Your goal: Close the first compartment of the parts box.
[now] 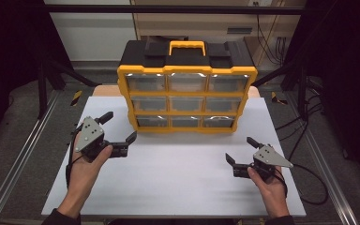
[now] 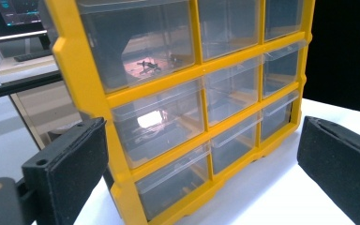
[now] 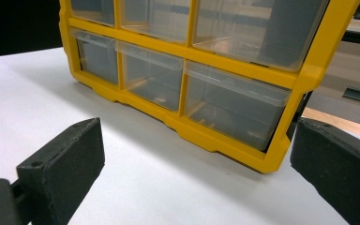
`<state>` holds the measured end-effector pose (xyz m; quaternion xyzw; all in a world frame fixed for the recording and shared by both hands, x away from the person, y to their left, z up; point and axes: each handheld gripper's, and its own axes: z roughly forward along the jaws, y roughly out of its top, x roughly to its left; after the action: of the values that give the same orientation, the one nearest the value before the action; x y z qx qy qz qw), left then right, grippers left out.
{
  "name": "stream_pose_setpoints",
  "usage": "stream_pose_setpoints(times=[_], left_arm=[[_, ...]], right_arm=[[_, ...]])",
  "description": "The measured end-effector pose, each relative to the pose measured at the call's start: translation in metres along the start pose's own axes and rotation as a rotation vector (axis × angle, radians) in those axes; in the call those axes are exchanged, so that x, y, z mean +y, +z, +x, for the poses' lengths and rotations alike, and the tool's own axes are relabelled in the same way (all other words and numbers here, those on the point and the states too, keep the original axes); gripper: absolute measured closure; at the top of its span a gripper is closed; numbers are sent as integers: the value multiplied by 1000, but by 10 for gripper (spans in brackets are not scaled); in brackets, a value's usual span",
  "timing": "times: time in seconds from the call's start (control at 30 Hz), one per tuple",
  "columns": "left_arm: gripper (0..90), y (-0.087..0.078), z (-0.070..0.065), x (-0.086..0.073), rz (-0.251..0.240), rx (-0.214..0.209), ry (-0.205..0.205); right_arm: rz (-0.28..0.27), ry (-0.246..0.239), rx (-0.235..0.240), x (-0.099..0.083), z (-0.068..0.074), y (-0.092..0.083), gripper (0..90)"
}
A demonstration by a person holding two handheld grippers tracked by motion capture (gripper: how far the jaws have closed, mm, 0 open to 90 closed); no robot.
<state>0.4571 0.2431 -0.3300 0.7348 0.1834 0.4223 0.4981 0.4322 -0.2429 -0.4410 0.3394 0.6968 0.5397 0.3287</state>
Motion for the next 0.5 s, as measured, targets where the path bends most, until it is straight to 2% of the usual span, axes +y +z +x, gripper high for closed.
stream_pose_setpoints(times=[0.5], left_arm=[[21, -16, 8, -13, -16, 27, -5]], right_arm=[[-3, -1, 0, 0, 0, 0, 33]])
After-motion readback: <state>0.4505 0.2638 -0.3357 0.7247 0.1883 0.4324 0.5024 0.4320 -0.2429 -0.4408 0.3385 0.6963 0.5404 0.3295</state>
